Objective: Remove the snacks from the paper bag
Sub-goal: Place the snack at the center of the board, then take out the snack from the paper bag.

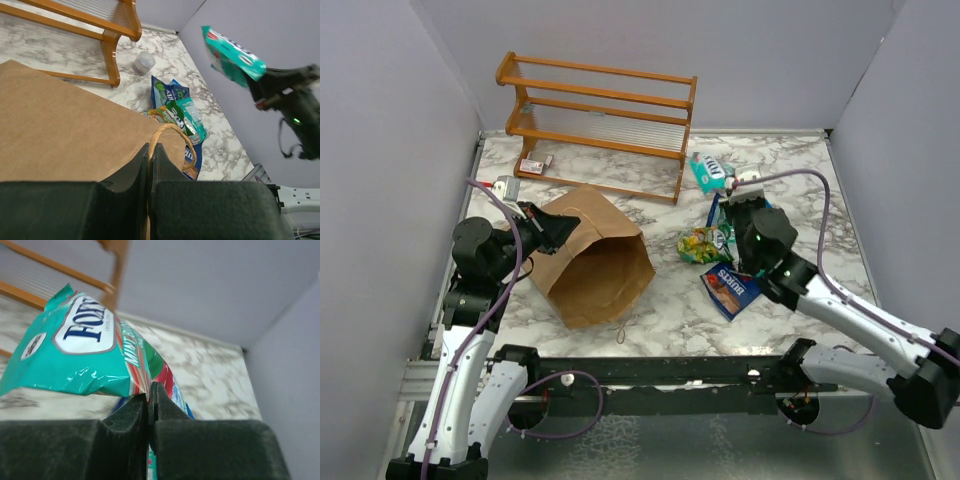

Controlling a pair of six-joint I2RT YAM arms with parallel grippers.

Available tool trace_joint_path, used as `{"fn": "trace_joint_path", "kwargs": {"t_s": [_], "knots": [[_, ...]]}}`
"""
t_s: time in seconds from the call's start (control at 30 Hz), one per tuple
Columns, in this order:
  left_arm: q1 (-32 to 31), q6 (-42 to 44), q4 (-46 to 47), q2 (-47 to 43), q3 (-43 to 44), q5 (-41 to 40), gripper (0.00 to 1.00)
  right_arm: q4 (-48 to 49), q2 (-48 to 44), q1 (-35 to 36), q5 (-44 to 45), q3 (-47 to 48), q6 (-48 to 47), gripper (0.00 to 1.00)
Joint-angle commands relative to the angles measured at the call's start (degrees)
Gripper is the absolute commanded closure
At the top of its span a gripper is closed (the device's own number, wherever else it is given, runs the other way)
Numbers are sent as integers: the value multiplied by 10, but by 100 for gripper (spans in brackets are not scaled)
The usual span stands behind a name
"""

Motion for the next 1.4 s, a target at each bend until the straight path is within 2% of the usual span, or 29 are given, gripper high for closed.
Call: {"fn": "trace_joint_path", "kwargs": {"t_s": [0.0, 0.1, 0.3, 0.43, 0.57, 0.77, 0.87, 0.97, 1.07, 1.2, 1.37], "knots": [[-1, -4, 23, -6, 15, 24, 100, -76, 86, -140, 18, 25, 160, 98], [-1, -19, 49, -11, -2, 47, 100, -66, 158, -170, 6, 25, 192, 91], [-1, -44, 88, -20, -24, 70, 100, -86, 258, -175, -24, 16, 239, 91], [-1, -51, 105, -16, -25, 81, 100, -109, 275, -174, -55, 2, 263, 89], [-1, -45, 99, -12, -22, 83, 100, -114, 231, -174, -111, -19, 285, 87], [-1, -52, 106, -16, -33, 83, 100, -122, 135, -174, -274, -27, 320, 65], [-1, -51, 102, -17, -32, 82, 100, -56, 79, -174, -443, -59, 315, 51], [-1, -50, 101, -18, -27, 82, 100, 22, 40, -166, -606, -88, 301, 47], [-1, -49, 98, -17, -23, 82, 100, 99, 11, -120, -698, -123, 256, 44], [-1, -48, 89, -21, -19, 79, 100, 139, 9, -5, -700, -142, 141, 41], [-1, -47, 74, -31, -13, 74, 100, 156, 95, 99, -665, -119, 19, 38]]}}
